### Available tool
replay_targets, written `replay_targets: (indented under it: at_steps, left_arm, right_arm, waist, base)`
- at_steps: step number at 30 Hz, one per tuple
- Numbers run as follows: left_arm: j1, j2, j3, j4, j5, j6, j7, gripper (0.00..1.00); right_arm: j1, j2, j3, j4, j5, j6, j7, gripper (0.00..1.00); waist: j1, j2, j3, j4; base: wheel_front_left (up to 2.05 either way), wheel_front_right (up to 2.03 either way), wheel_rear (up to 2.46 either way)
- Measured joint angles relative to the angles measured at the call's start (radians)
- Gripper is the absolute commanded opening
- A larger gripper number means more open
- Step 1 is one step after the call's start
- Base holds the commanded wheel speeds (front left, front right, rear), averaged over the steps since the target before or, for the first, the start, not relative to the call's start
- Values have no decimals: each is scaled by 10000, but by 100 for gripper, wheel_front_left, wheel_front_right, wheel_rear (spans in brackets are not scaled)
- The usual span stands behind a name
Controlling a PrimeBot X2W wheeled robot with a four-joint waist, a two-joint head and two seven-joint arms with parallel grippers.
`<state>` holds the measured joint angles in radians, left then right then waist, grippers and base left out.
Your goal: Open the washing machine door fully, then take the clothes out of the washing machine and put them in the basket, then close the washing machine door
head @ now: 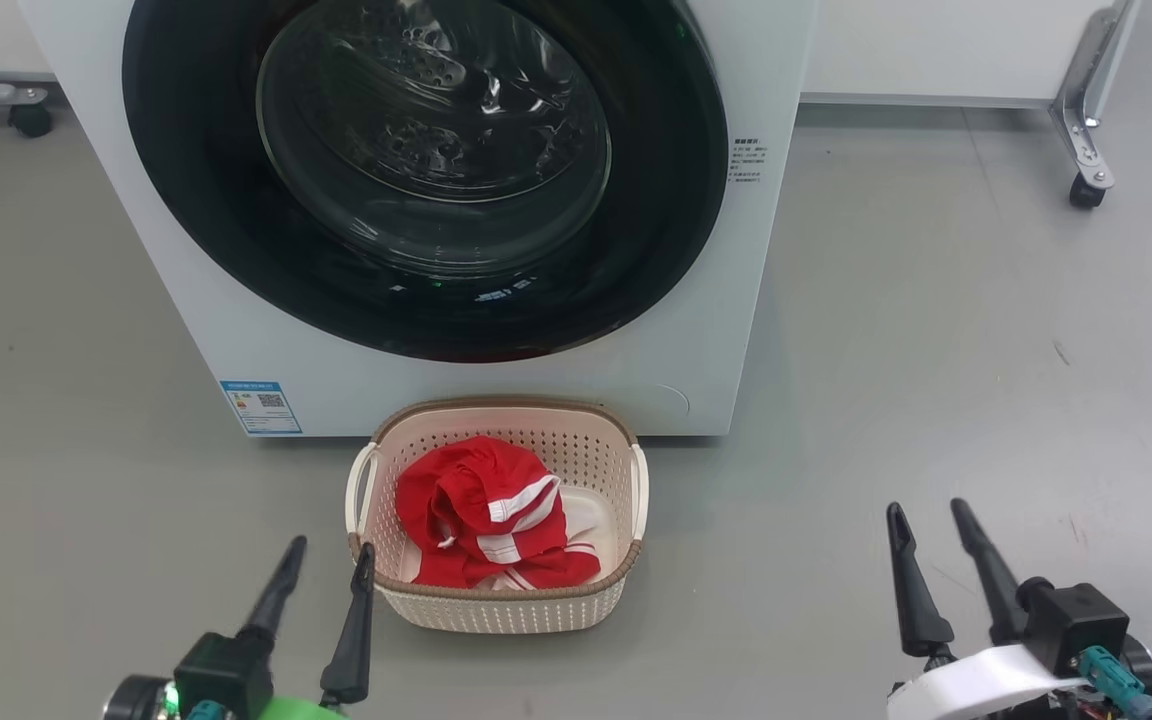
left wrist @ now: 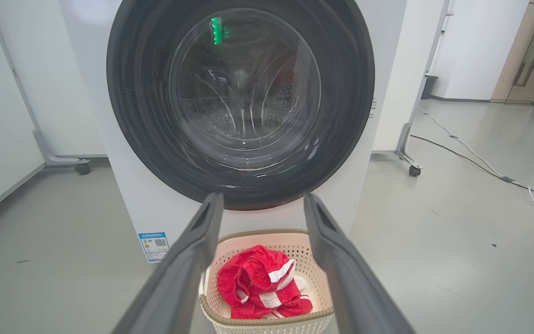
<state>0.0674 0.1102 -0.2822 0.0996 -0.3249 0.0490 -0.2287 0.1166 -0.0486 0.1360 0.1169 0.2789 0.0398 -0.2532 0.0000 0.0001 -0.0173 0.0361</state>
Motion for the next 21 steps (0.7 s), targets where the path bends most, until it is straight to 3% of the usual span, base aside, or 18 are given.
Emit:
replay_targets:
  at_steps: [11,21]
  left_arm:
    - [252,-105,-117,541,-401,-65,0,0]
    - [250,-228,159,512,-2010,-247,268,0]
  right_arm:
    - [242,146,25,539,426,29,13,0]
    - [239,148,-73,456,1996,107,226,0]
  waist:
    - [0,0,12,-22]
    - [0,0,39,-60]
  base:
    - [0,0,0]
    - [0,0,0]
